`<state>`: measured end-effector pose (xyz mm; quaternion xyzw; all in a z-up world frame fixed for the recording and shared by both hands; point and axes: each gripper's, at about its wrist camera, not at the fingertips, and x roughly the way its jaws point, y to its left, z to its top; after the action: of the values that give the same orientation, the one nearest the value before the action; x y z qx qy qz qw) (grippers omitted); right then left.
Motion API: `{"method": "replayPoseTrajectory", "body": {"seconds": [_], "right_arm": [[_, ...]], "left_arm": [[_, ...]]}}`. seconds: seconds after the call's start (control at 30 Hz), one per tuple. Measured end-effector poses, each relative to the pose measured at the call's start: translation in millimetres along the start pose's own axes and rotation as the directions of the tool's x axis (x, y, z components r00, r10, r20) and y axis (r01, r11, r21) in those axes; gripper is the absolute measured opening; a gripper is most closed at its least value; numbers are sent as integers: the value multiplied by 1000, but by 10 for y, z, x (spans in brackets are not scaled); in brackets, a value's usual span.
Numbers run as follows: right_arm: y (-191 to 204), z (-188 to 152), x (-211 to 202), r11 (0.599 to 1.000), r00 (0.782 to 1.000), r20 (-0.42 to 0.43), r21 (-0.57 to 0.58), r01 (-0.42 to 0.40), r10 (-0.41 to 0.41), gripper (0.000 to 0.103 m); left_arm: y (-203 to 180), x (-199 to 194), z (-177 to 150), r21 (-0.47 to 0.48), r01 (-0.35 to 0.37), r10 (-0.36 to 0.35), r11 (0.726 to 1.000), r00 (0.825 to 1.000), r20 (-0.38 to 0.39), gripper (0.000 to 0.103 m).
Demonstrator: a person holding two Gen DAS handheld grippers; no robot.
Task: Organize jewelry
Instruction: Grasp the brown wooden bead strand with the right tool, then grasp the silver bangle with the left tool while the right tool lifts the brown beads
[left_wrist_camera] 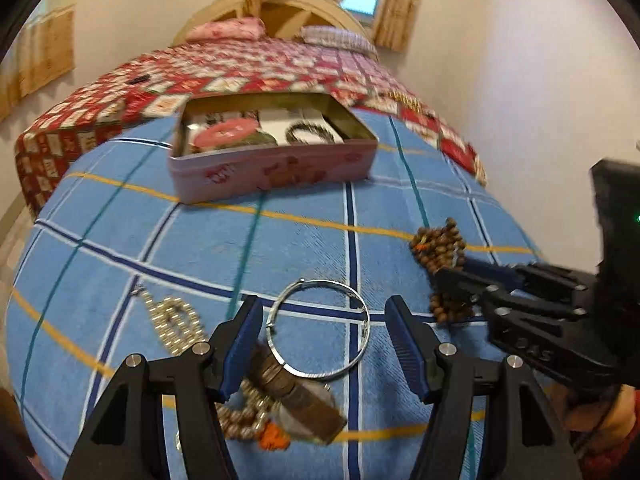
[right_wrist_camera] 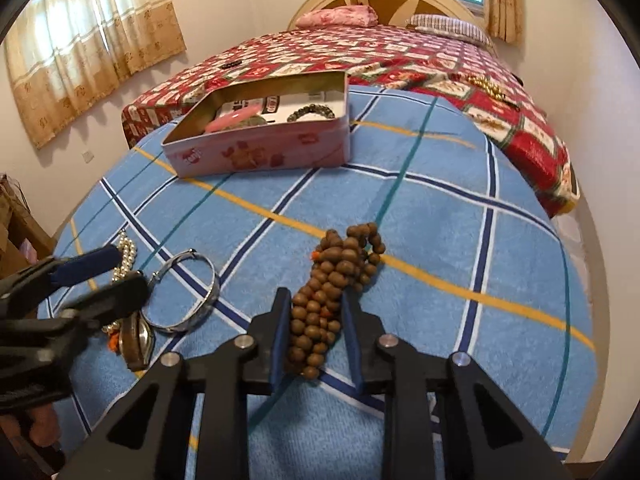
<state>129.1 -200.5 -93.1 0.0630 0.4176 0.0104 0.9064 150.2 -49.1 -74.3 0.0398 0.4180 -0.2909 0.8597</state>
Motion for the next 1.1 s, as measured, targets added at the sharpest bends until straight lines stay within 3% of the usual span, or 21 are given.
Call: {"method": "replayPoseTrajectory", "body": {"seconds": [0.2,0.3,0.43,0.53,0.57,0.6,0.73,0.8,0.93,1.03,1.1], "right_arm": [[-183,9,1,998,1000,-4,57,-5,5,30],[-174,10,10,998,1000,-3,55,-6,7,31],[-170,-2,59,998,1000,-11,59,-16,17,36],[-211,-10,76,997,999,-16,76,-30,31,36],[-220,-10,71,996,999,-16,78,-34,35,36],[-227,-11,65,996,999,-15,80,-36,37,36],[-284,-2,13,993,999,1,107,-50,50,36],[-314,5,-21,991,998,17,122,-58,56,37],[-381,-1,-130,988,996,66,138,-71,62,39],[-415,5,-128,987,997,58,144,-65,58,53],[-429,13,-105,985,996,52,154,-78,71,56]], "left_arm": [[-24,204,20,27,-46,48,999,996,-79,64],[-48,243,8,37,-46,50,998,994,-102,71],[-183,297,-28,127,-89,104,988,988,-113,78],[-187,302,-35,130,-92,105,987,990,-95,77],[-167,289,-34,127,-89,101,988,991,-92,74],[-163,283,-25,128,-96,107,987,991,-86,64],[-119,254,-13,105,-72,80,992,994,-76,64],[-128,222,-8,89,-83,88,993,995,-55,64],[-82,-34,45,10,-88,87,996,994,62,64],[-49,-185,80,-33,-76,79,997,991,109,64],[-37,-274,96,-49,-72,78,996,987,139,64]]}}
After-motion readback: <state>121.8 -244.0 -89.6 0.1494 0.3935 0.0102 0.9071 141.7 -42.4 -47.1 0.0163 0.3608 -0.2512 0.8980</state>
